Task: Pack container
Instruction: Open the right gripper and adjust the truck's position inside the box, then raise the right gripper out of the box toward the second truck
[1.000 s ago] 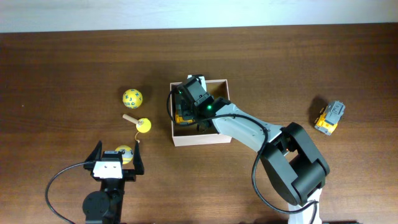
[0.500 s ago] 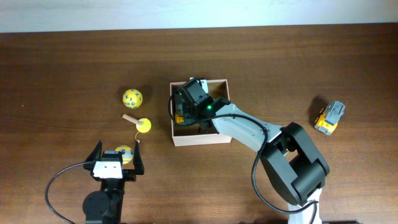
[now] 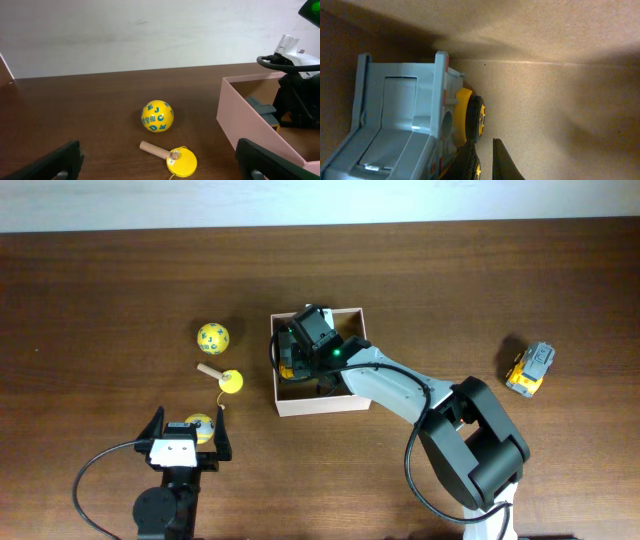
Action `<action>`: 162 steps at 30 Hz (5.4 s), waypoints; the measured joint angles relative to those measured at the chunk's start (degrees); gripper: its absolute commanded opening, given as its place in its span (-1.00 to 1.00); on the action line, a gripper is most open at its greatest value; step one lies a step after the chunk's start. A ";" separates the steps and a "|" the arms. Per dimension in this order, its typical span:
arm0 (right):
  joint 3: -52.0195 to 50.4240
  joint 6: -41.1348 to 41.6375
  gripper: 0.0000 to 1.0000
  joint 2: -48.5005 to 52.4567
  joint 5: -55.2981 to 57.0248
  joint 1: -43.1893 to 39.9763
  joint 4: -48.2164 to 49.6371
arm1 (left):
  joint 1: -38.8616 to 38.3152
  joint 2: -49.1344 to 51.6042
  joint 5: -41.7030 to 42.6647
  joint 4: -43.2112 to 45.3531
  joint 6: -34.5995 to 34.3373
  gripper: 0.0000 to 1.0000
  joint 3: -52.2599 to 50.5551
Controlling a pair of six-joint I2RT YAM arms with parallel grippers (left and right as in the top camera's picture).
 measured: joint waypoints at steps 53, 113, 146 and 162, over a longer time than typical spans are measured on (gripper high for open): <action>1.33 4.07 -0.73 0.00 1.95 -2.69 -8.31 | 0.00 0.00 0.00 0.00 0.00 0.98 0.00; 1.46 17.77 -0.73 0.00 1.95 -3.30 -20.09 | 0.00 0.00 0.00 0.00 0.00 0.98 0.00; 7.17 16.37 -0.46 0.07 6.64 -3.37 -20.76 | 0.00 0.00 0.00 0.00 0.00 0.98 0.00; 31.78 1.44 0.72 -3.48 15.96 -4.20 -50.97 | 0.00 0.00 0.00 0.00 0.00 0.98 0.00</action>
